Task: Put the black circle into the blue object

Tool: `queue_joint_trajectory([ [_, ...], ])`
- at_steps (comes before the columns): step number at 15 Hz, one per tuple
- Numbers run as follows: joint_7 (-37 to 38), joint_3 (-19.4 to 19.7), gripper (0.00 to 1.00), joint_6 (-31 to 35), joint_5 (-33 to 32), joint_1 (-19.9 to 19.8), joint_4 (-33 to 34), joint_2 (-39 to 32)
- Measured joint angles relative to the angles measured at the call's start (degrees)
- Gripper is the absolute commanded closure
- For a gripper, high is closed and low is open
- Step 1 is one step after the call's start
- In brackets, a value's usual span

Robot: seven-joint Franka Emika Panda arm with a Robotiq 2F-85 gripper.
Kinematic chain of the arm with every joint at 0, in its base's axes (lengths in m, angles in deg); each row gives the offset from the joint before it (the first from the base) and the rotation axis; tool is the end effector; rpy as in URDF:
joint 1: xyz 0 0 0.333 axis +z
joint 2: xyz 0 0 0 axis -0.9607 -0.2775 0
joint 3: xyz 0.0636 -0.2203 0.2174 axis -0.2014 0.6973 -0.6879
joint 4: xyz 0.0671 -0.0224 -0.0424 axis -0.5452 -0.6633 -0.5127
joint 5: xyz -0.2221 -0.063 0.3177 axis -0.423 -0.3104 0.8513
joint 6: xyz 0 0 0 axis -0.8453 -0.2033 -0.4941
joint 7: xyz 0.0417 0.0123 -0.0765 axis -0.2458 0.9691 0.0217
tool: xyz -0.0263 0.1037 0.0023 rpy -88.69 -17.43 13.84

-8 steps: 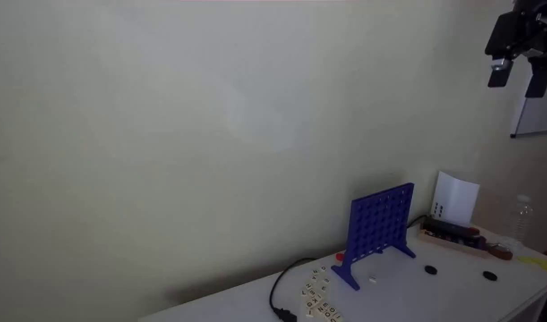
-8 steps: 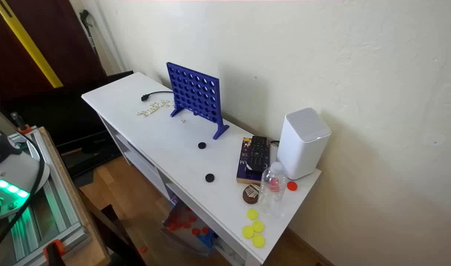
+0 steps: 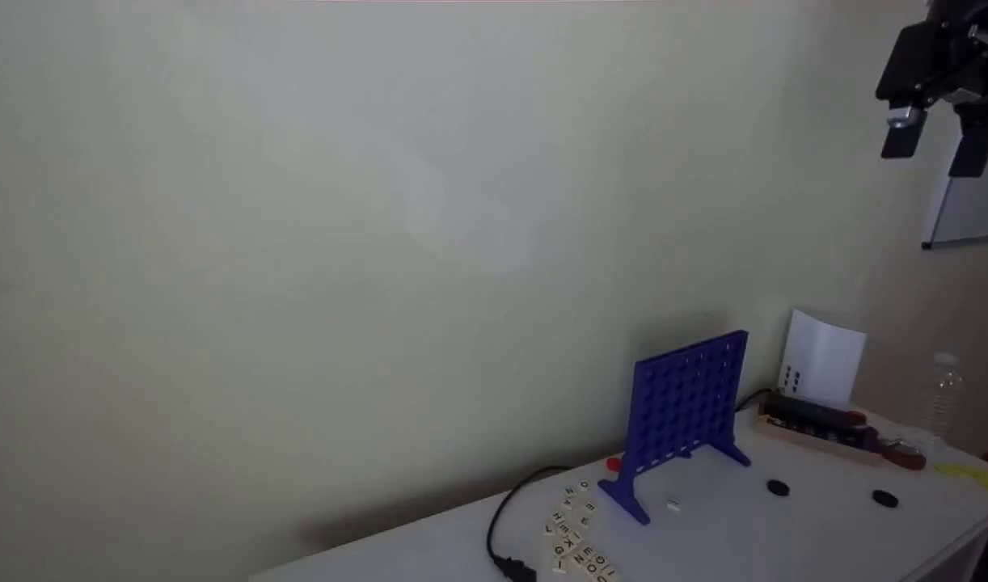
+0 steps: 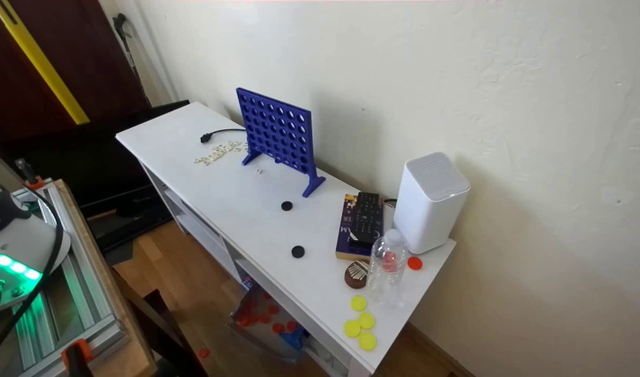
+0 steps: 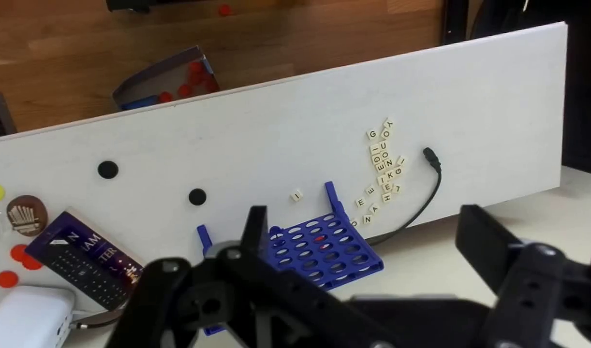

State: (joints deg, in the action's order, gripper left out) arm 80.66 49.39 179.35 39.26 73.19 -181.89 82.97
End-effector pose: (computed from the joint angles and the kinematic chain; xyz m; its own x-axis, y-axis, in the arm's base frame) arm 0.3559 -0.0243 0.5332 0.9889 -0.1430 -0.0406 -0.1479 -0.9744 -0.1695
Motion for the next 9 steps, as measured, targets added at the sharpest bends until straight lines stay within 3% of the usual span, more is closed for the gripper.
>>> queue_joint_trajectory([
  [6, -1.58, 0.98, 0.0, 5.43, -0.95, -3.17, -1.1, -8.94],
  [9, -8.76, 2.99, 0.0, 11.36, -0.94, -3.29, -2.3, -14.62],
])
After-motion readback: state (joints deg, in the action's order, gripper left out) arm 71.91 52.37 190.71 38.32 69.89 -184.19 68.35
